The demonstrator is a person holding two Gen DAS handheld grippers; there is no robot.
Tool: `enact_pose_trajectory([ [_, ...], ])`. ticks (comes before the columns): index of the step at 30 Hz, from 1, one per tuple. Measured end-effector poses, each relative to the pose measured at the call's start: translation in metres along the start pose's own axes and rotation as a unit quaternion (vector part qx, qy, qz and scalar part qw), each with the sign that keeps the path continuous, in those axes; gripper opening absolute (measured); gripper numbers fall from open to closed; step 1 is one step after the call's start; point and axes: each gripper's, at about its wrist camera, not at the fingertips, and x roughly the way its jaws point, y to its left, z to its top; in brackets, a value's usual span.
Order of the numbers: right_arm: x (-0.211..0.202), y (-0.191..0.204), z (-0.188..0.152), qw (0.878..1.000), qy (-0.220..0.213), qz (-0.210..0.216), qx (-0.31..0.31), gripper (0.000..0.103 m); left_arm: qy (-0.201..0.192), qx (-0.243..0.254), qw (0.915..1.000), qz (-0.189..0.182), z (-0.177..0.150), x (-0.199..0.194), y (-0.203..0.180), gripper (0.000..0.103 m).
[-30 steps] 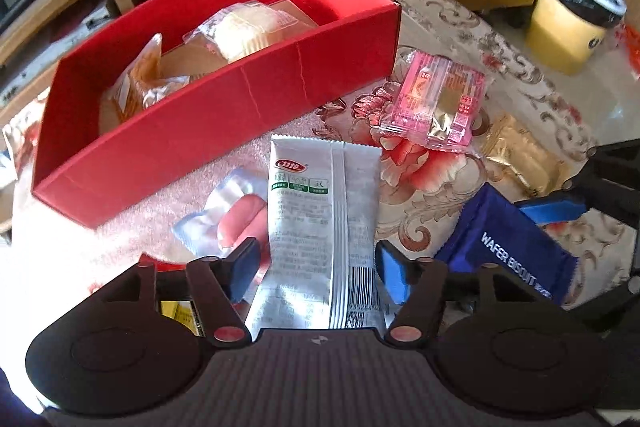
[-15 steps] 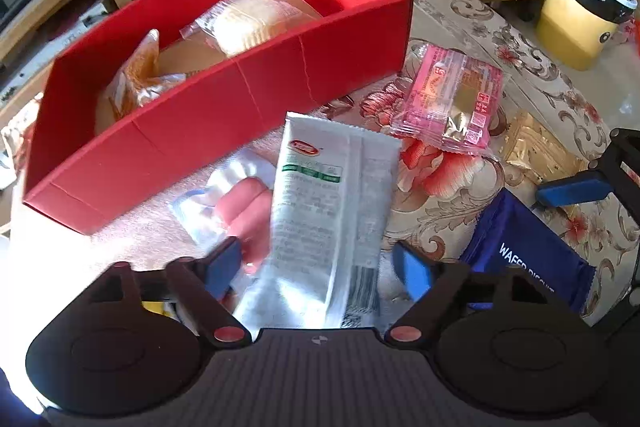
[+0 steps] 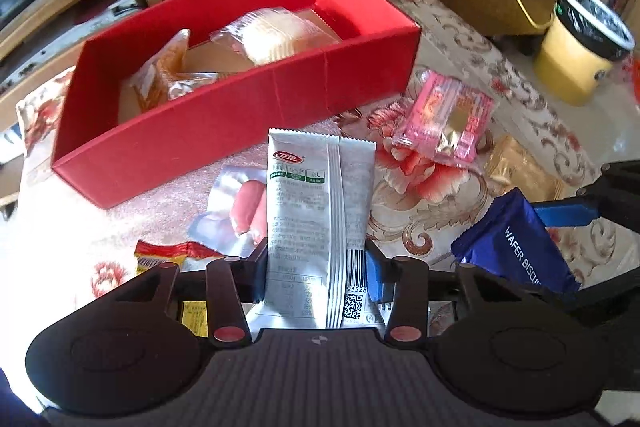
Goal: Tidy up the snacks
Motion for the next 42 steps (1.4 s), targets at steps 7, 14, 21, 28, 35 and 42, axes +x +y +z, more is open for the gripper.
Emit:
enact_pose_trajectory([
  [7, -0.012, -0.005, 0.003, 0.999, -0.028, 0.016, 0.017, 0.060, -0.010, -0.046, 0.9988, -0.017, -0.007, -0.013, 0.009, 0.052],
  [14, -0.022, -0.011, 0.016, 0.998, -0.054, 0.022, 0.038, 0.060, -0.032, -0.063, 0.9972, -0.025, -0.005, -0.025, 0.008, 0.052],
  [21, -0.028, -0.021, 0.035, 0.995, -0.078, 0.026, 0.059, 0.060, -0.051, -0.086, 0.9945, -0.033, 0.001, -0.032, 0.012, 0.052],
  [28, -0.036, -0.025, 0.058, 0.991, -0.107, 0.031, 0.072, 0.060, -0.076, -0.105, 0.9908, -0.036, 0.013, -0.040, 0.016, 0.053],
  [35, -0.039, -0.029, 0.081, 0.988, -0.127, 0.033, 0.082, 0.060, -0.097, -0.122, 0.9876, -0.024, 0.027, -0.043, 0.023, 0.052],
  [42, -0.037, -0.033, 0.104, 0.986, -0.141, 0.033, 0.086, 0.060, -0.117, -0.124, 0.9854, -0.008, 0.045, -0.045, 0.030, 0.051],
])
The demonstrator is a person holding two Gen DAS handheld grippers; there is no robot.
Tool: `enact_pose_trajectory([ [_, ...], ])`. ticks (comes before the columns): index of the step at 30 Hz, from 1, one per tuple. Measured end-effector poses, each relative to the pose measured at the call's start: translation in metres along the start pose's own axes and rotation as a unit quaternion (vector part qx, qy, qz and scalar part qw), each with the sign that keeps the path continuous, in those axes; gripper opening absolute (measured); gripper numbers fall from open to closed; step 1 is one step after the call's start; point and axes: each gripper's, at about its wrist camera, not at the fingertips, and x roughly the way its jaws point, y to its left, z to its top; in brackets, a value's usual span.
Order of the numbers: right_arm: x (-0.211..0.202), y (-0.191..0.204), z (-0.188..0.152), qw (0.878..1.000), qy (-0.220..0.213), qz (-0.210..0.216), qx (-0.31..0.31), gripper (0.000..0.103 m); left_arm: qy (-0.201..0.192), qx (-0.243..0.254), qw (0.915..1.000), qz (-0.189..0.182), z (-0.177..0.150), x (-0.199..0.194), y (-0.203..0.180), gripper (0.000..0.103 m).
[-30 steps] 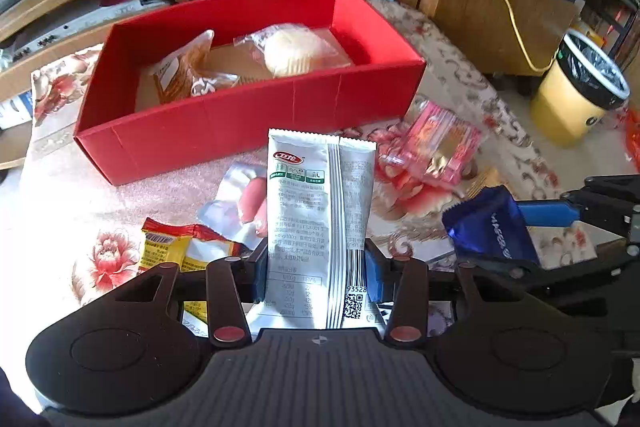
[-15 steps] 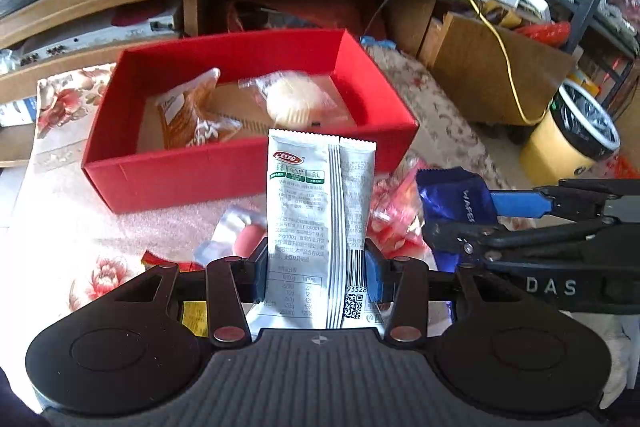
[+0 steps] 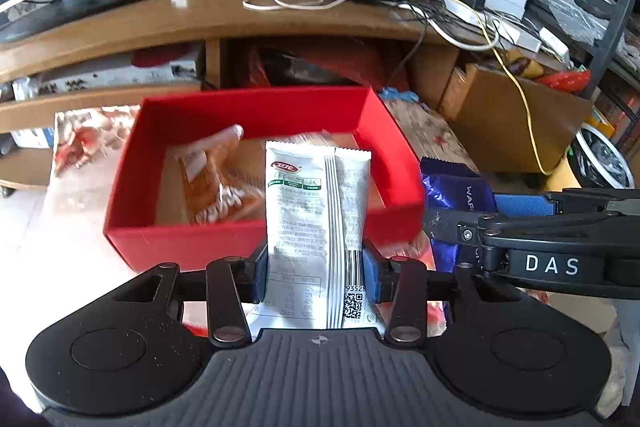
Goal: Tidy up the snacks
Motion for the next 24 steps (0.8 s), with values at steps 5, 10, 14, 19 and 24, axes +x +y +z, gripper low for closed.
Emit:
enact_pose_trajectory([
  [5, 0.010, 0.000, 0.018, 1.000, -0.010, -0.002, 0.003, 0.060, -0.015, -0.001, 0.9998, 0.012, 0.016, 0.005, 0.002, 0.050],
  [10, 0.023, 0.001, 0.035, 1.000, -0.017, -0.002, 0.004, 0.060, -0.026, -0.006, 0.9994, 0.020, 0.032, 0.012, 0.009, 0.049],
  [14, 0.034, 0.000, 0.045, 1.000, -0.018, -0.004, 0.003, 0.060, -0.029, -0.011, 0.9991, 0.028, 0.041, 0.021, 0.014, 0.049],
  [19, 0.045, 0.000, 0.053, 1.000, -0.019, -0.005, 0.001, 0.060, -0.030, -0.013, 0.9988, 0.037, 0.049, 0.029, 0.018, 0.048],
  [24, 0.058, 0.001, 0.059, 1.000, -0.015, -0.011, -0.002, 0.060, -0.029, -0.016, 0.9985, 0.045, 0.054, 0.038, 0.022, 0.048],
])
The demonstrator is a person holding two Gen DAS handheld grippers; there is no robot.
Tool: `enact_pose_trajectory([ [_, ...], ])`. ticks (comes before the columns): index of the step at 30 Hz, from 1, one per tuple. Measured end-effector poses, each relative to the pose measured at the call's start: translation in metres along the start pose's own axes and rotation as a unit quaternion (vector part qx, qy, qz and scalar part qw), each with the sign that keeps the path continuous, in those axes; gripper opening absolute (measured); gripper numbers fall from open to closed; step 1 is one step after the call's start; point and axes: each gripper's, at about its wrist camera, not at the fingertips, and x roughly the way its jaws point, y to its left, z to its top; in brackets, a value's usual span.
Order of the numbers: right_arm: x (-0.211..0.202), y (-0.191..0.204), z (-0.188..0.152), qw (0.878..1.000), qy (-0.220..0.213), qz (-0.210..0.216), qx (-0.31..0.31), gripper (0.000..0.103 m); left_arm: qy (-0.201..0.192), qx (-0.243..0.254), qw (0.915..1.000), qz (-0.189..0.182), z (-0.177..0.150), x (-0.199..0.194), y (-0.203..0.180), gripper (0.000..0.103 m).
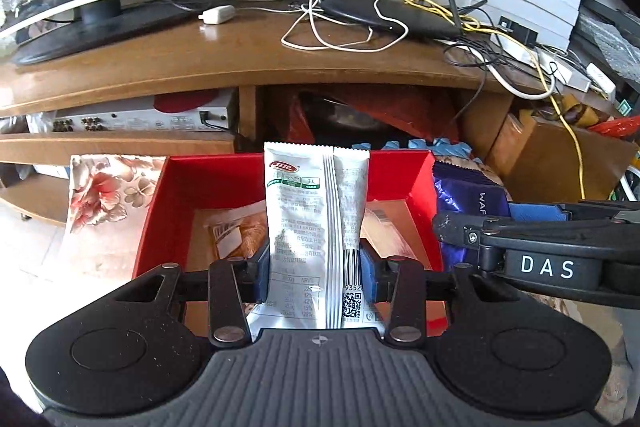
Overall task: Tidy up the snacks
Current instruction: 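Lower the silver sachet with left tool while right tool lowers the blue wafer biscuit into the box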
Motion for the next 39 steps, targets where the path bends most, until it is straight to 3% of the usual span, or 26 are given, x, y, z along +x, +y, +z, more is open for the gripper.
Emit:
enact_pose_trajectory([
  [39, 0.075, 0.008, -0.009, 0.997, 0.059, -0.027, -0.042, 0.060, 0.063, -0.004, 0.9964, 0.056, -0.012, 0.060, 0.014, 0.049],
])
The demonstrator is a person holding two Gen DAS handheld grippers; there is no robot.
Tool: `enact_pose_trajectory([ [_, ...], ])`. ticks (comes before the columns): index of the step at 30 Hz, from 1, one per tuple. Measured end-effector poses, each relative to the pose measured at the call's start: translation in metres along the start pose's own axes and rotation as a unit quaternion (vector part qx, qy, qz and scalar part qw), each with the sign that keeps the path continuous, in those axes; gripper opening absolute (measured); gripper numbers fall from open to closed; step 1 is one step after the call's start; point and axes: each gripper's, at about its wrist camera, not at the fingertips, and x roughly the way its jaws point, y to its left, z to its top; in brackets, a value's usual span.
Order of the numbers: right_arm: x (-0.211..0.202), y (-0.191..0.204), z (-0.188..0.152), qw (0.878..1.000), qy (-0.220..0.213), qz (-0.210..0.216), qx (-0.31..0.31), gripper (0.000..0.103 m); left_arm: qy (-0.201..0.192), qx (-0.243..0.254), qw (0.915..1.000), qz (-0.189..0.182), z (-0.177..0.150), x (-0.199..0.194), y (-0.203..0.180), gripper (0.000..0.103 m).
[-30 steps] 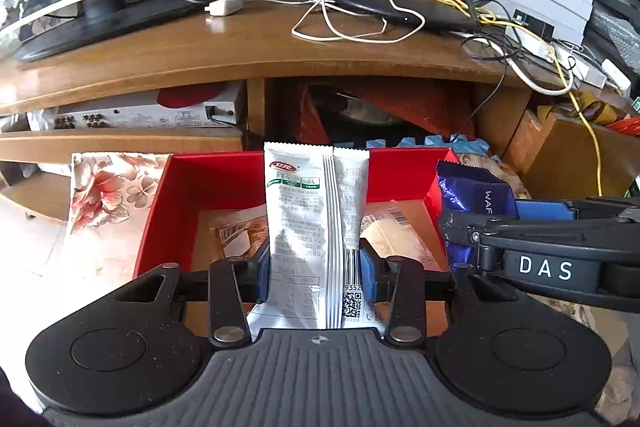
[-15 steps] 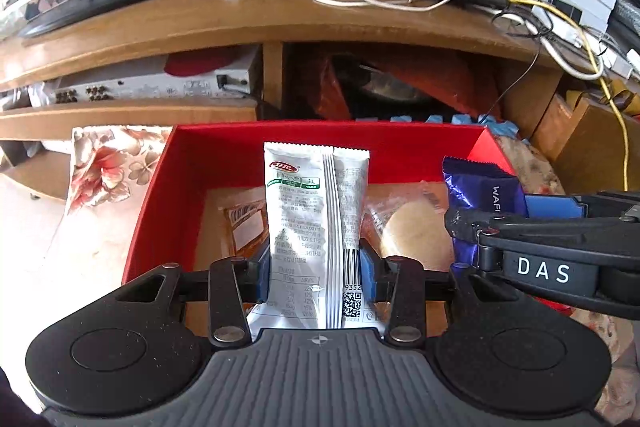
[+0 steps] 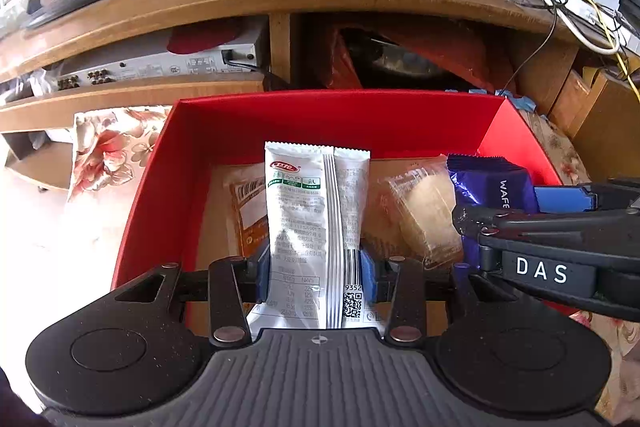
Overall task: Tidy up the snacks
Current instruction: 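Lower the silver sachet with left tool while right tool lowers the blue wafer biscuit into the box, then open both tools to release the packets inside the red box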
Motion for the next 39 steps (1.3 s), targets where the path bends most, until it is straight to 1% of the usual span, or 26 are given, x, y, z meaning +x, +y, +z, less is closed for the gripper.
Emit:
enact_pose_trajectory([
  [5, 0.003, -0.001, -0.002, 1.000, 0.006, 0.003, -0.001, 0.061, 0.005, 0.001, 1.0000, 0.002, -0.002, 0.002, 0.000, 0.050],
  [11, 0.003, -0.003, -0.002, 1.000, 0.006, 0.005, 0.001, 0.062, 0.007, -0.002, 1.0000, 0.006, -0.002, 0.001, 0.001, 0.058],
  [16, -0.001, -0.005, -0.002, 1.000, 0.003, 0.004, 0.005, 0.063, 0.002, -0.006, 0.9999, 0.009, -0.001, -0.002, 0.003, 0.067],
  [18, -0.002, -0.005, -0.001, 1.000, 0.000, 0.001, 0.005, 0.065, 0.000, -0.008, 0.9999, 0.010, -0.001, -0.003, 0.004, 0.069],
  [21, -0.006, -0.004, -0.002, 1.000, -0.006, -0.002, 0.000, 0.066, -0.003, -0.012, 0.9999, 0.011, 0.000, -0.006, 0.006, 0.071],
  [28, -0.017, -0.006, 0.001, 1.000, -0.019, -0.002, 0.003, 0.074, -0.015, -0.020, 0.9996, 0.010, 0.001, -0.015, 0.009, 0.075],
  [39, -0.030, -0.002, 0.001, 0.999, -0.037, -0.003, -0.004, 0.075, -0.030, -0.022, 0.9993, 0.009, 0.000, -0.028, 0.011, 0.077],
])
